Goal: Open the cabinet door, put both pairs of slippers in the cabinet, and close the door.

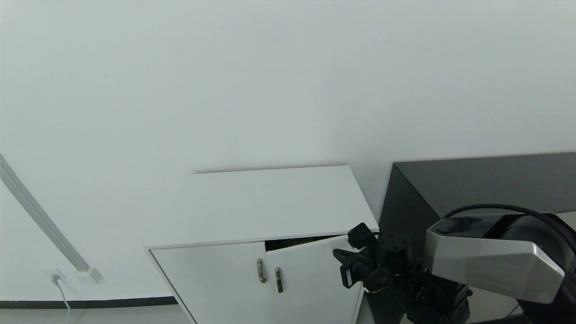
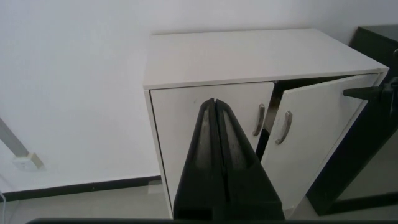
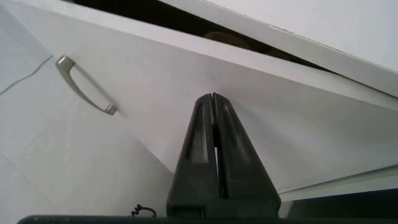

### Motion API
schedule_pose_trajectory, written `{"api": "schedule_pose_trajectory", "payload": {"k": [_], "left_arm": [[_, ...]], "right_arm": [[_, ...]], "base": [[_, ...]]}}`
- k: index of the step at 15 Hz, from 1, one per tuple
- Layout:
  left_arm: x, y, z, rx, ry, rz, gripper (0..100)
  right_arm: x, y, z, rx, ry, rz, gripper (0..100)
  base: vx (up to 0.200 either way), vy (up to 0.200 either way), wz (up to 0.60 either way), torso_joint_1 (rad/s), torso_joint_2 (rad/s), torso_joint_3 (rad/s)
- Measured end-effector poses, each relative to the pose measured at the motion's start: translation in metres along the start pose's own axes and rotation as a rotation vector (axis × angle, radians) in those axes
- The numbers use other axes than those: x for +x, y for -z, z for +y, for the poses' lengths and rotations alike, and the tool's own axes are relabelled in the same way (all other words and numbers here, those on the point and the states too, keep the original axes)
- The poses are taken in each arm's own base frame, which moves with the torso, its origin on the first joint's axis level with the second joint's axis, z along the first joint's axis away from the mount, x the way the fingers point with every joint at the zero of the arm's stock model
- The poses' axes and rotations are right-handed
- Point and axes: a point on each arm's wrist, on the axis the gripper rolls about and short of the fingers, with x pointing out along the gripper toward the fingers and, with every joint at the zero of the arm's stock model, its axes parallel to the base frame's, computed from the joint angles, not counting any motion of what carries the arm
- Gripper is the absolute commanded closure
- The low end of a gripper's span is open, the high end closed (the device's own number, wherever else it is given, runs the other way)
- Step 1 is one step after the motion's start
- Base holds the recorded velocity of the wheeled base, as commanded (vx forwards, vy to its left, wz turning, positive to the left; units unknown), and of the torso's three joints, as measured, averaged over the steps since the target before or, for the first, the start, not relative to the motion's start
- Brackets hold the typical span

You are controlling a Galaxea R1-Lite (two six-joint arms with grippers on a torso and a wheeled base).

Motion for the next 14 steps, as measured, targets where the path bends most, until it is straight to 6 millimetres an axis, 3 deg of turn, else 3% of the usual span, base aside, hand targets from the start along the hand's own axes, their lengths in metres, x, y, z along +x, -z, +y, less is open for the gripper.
{"api": "schedule_pose_trajectory", "payload": {"k": [14], "left_arm": [[0.0000, 0.0000, 0.0000, -0.001, 0.000, 0.000, 100]], "right_arm": [[0.0056, -0.0025, -0.0034, 0.002, 0.060, -0.003, 100]], "base": [[0.000, 0.000, 0.00, 0.000, 0.00, 0.000]]}}
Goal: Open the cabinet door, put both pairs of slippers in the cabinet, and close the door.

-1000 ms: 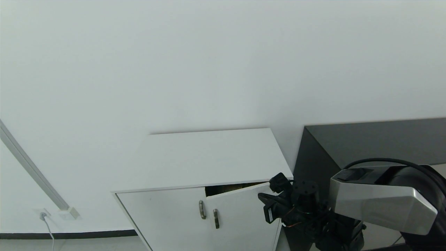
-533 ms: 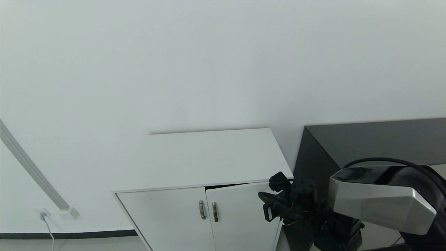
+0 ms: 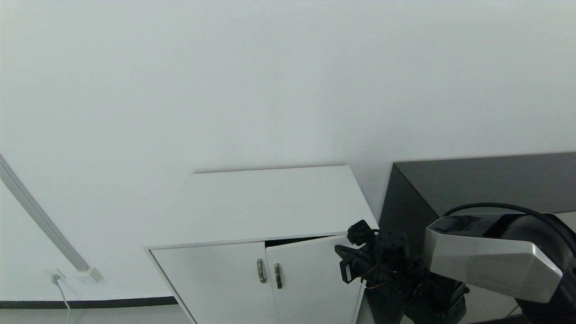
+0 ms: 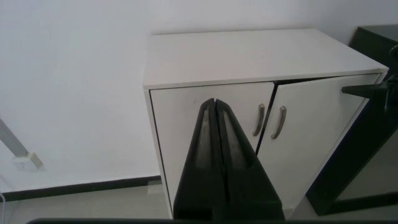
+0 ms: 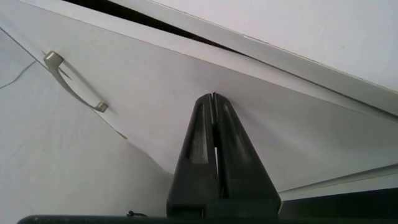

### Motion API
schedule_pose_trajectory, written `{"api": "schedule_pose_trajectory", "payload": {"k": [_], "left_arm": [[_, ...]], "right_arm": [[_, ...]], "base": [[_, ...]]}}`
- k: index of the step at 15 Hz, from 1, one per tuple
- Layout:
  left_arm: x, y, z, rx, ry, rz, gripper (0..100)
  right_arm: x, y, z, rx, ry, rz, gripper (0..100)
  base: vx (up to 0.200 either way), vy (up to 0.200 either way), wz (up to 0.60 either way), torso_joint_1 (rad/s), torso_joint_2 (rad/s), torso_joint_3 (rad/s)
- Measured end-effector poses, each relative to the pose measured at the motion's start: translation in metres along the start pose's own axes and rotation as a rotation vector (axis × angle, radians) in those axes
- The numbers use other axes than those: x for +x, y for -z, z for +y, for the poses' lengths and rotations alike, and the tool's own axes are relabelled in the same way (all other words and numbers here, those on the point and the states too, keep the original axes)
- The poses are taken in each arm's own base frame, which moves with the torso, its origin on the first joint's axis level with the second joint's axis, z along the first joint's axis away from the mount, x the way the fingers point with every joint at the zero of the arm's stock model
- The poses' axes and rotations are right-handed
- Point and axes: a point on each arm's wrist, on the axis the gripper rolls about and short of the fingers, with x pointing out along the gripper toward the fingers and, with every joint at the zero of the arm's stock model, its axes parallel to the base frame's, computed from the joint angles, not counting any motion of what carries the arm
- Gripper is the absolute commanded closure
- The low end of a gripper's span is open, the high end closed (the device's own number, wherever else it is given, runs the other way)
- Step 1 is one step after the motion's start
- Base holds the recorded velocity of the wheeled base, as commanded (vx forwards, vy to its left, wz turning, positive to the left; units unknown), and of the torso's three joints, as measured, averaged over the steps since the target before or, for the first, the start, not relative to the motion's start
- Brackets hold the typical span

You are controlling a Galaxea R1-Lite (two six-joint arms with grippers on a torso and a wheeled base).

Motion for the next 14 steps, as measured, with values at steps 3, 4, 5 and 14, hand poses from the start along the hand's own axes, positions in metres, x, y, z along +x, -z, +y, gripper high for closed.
{"api": "schedule_pose_trajectory", "payload": {"k": [3, 4, 5, 14], "left_arm": [[0.0000, 0.0000, 0.0000, 0.000, 0.000, 0.000, 100], [0.0000, 0.0000, 0.0000, 0.000, 0.000, 0.000, 100], [0.0000, 0.0000, 0.0000, 0.000, 0.000, 0.000, 100], [0.0000, 0.0002, 0.0000, 0.000, 0.000, 0.001, 100]], "right_arm": [[0.0002, 0.0000, 0.0000, 0.000, 0.001, 0.001, 100], [0.0006, 0.0005, -0.0001, 0.000, 0.002, 0.008, 100], [0.0014, 0.0001, -0.0002, 0.000, 0.008, 0.010, 100], [0.0067, -0.0023, -0.0011, 0.004, 0.042, -0.003, 100]], "base": [[0.000, 0.000, 0.00, 0.000, 0.00, 0.000], [0.000, 0.000, 0.00, 0.000, 0.00, 0.000], [0.000, 0.000, 0.00, 0.000, 0.00, 0.000], [0.000, 0.000, 0.00, 0.000, 0.00, 0.000]]}}
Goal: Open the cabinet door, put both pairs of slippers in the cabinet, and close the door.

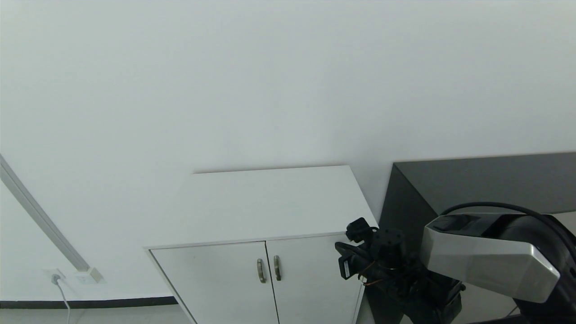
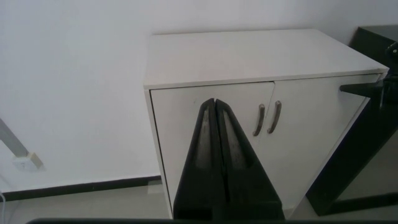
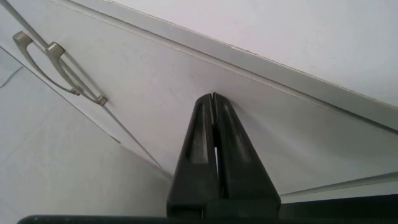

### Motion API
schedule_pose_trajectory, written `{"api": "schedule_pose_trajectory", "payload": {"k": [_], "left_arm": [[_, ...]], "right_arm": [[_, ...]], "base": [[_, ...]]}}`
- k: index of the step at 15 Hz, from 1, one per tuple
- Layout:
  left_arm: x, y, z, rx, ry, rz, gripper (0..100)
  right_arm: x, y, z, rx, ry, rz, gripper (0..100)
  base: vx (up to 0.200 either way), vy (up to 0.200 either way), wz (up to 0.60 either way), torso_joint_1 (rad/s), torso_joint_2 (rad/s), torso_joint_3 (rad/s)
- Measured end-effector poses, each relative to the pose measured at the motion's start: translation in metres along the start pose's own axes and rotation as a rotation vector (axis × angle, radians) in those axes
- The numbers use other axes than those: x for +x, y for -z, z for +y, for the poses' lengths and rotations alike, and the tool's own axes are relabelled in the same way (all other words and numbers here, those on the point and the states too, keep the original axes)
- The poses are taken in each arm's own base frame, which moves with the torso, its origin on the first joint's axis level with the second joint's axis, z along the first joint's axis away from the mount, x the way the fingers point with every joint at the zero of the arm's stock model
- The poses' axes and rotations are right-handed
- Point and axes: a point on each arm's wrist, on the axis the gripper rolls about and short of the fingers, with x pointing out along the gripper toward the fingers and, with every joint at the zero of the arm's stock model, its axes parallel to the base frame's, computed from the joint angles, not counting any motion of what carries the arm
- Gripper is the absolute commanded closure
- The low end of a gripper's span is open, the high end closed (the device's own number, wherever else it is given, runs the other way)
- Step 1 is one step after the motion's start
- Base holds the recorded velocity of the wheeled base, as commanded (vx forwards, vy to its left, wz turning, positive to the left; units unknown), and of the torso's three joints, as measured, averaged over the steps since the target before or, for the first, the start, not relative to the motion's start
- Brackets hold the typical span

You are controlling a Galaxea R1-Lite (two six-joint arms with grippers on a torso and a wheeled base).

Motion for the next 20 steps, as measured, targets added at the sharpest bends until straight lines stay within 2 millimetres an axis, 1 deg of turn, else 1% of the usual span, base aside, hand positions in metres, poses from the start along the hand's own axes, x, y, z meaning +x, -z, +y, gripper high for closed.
{"api": "schedule_pose_trajectory", "payload": {"k": [7, 9, 11, 14, 17, 20], "left_arm": [[0.000, 0.000, 0.000, 0.000, 0.000, 0.000, 100], [0.000, 0.000, 0.000, 0.000, 0.000, -0.001, 100], [0.000, 0.000, 0.000, 0.001, 0.000, 0.000, 100], [0.000, 0.000, 0.000, 0.001, 0.000, 0.000, 100], [0.000, 0.000, 0.000, 0.001, 0.000, 0.000, 100], [0.000, 0.000, 0.000, 0.001, 0.000, 0.000, 100]], "right_arm": [[0.004, -0.002, 0.000, 0.017, 0.020, -0.002, 100], [0.003, -0.002, 0.000, 0.018, 0.022, -0.004, 100], [-0.002, -0.003, 0.000, 0.018, 0.023, -0.012, 100], [-0.015, -0.008, 0.001, 0.018, 0.020, -0.032, 100], [-0.034, -0.016, -0.001, 0.019, 0.022, -0.048, 100], [-0.063, -0.028, -0.015, 0.028, 0.064, -0.051, 100]], "base": [[0.000, 0.000, 0.00, 0.000, 0.00, 0.000], [0.000, 0.000, 0.00, 0.000, 0.00, 0.000], [0.000, 0.000, 0.00, 0.000, 0.00, 0.000], [0.000, 0.000, 0.00, 0.000, 0.00, 0.000], [0.000, 0.000, 0.00, 0.000, 0.00, 0.000], [0.000, 0.000, 0.00, 0.000, 0.00, 0.000]]}}
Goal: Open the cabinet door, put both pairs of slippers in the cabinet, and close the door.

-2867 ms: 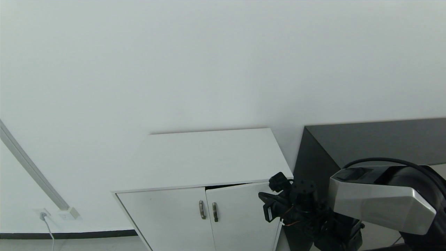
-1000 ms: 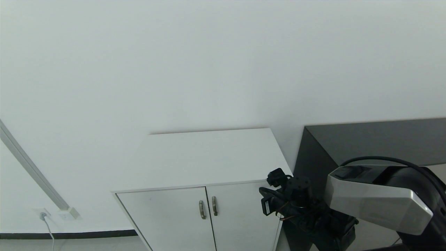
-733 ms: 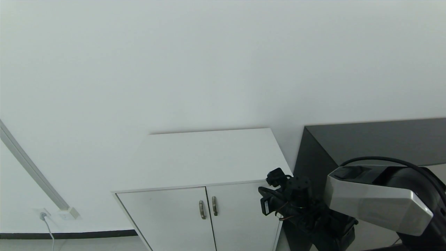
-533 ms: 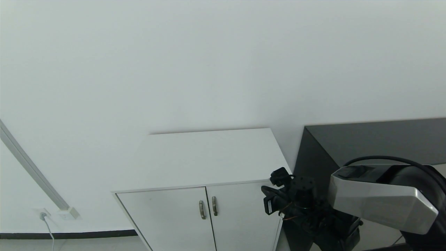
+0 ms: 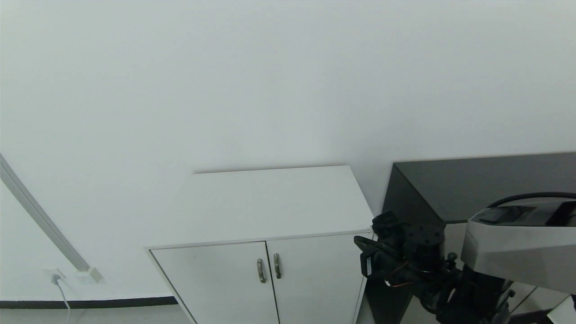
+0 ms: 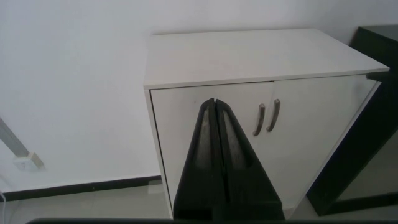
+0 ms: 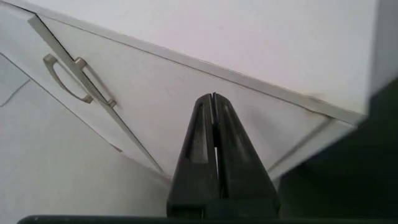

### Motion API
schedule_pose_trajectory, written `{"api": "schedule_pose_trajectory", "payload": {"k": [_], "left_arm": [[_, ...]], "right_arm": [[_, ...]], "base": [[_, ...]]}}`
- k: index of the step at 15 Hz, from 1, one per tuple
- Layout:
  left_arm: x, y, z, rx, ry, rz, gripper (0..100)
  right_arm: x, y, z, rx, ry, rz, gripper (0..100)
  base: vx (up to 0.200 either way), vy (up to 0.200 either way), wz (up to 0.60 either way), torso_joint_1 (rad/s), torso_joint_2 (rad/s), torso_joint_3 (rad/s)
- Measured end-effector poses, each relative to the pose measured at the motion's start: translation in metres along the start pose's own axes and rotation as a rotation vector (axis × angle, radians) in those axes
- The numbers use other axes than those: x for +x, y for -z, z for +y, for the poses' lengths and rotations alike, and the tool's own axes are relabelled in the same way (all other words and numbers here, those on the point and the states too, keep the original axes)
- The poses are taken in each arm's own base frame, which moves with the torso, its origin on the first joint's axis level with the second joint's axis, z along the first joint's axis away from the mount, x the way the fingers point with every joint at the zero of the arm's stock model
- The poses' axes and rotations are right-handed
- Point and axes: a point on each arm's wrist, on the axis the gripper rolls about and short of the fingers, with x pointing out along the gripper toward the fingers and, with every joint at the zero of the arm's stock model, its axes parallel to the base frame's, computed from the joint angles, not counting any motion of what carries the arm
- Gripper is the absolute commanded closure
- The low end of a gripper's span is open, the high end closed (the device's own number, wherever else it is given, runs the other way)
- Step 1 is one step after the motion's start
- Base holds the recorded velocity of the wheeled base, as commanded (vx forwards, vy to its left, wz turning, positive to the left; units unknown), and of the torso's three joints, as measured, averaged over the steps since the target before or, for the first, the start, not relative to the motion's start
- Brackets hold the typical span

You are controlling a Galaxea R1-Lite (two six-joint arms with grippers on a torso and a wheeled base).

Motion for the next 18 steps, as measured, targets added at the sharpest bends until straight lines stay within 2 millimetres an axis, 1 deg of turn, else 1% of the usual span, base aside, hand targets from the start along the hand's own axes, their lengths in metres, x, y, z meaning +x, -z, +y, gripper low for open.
{"api": "schedule_pose_trajectory", "payload": {"k": [2, 4, 7, 9, 11, 13, 16, 18], "left_arm": [[0.000, 0.000, 0.000, 0.000, 0.000, 0.000, 100], [0.000, 0.000, 0.000, 0.000, 0.000, 0.000, 100], [0.000, 0.000, 0.000, -0.001, 0.000, 0.000, 100], [0.000, 0.000, 0.000, 0.000, 0.000, 0.000, 100], [0.000, 0.000, 0.000, 0.000, 0.000, 0.000, 100], [0.000, 0.000, 0.000, 0.000, 0.001, 0.000, 100], [0.000, 0.000, 0.000, -0.001, 0.001, 0.000, 100], [0.000, 0.000, 0.000, -0.001, 0.000, 0.000, 100]], "right_arm": [[-0.023, -0.008, -0.017, 0.010, 0.070, 0.001, 100], [-0.046, -0.010, -0.035, 0.024, 0.158, 0.000, 100], [-0.087, -0.005, -0.069, 0.056, 0.335, 0.038, 100], [-0.115, -0.004, -0.081, 0.075, 0.408, 0.065, 100], [-0.140, -0.006, -0.084, 0.094, 0.455, 0.072, 100], [-0.158, -0.011, -0.083, 0.112, 0.479, 0.091, 100], [-0.184, -0.018, -0.076, 0.120, 0.482, 0.129, 100], [-0.204, -0.021, -0.069, 0.125, 0.448, 0.162, 100]], "base": [[0.000, 0.000, 0.00, 0.000, 0.00, 0.000], [0.000, 0.000, 0.00, 0.000, 0.00, 0.000], [0.000, 0.000, 0.00, 0.000, 0.00, 0.000], [0.000, 0.000, 0.00, 0.000, 0.00, 0.000], [0.000, 0.000, 0.00, 0.000, 0.00, 0.000], [0.000, 0.000, 0.00, 0.000, 0.00, 0.000], [0.000, 0.000, 0.00, 0.000, 0.00, 0.000], [0.000, 0.000, 0.00, 0.000, 0.00, 0.000]]}}
